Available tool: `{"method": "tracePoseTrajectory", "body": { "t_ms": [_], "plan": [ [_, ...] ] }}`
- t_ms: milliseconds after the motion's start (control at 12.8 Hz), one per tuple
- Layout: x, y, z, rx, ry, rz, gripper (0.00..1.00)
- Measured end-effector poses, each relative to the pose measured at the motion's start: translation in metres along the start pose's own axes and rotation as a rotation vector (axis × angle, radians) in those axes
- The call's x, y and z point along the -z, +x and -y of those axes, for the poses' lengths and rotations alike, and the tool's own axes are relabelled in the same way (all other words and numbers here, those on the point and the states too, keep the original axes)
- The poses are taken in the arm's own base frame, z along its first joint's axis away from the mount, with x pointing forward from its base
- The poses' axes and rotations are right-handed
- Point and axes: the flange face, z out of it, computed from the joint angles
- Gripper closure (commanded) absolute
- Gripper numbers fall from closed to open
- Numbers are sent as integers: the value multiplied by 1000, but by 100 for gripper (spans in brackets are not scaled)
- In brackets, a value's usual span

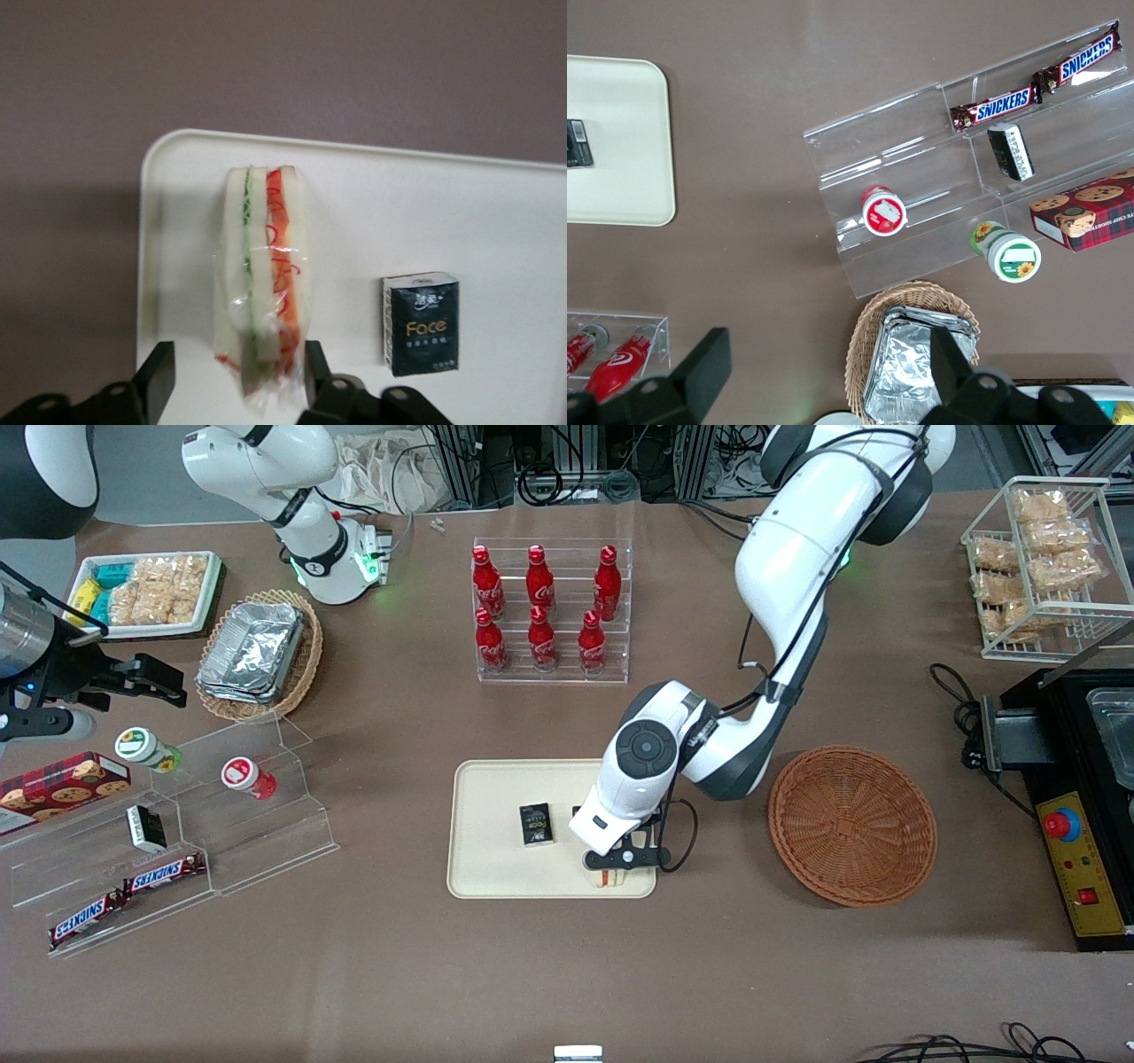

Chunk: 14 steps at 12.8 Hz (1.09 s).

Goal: Place sandwich from basket to tray
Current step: 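Open the left gripper to release the sandwich and raise away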

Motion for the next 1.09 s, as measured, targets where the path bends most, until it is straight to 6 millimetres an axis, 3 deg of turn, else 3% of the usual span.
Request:
{"method": "tracePoseTrajectory", "body": {
  "t_ms": [156, 234, 390, 545, 779, 1091],
  "plan": [
    [54, 4, 22, 74, 72, 32, 0],
    [87, 12, 47, 111, 106, 34, 0],
    [148, 25, 120, 194, 136, 8, 0],
    [181, 16, 188, 205, 155, -11, 0],
    [219, -9, 260, 111, 175, -34, 0],
    [293, -6, 360, 62, 97, -8, 0]
  ]
}}
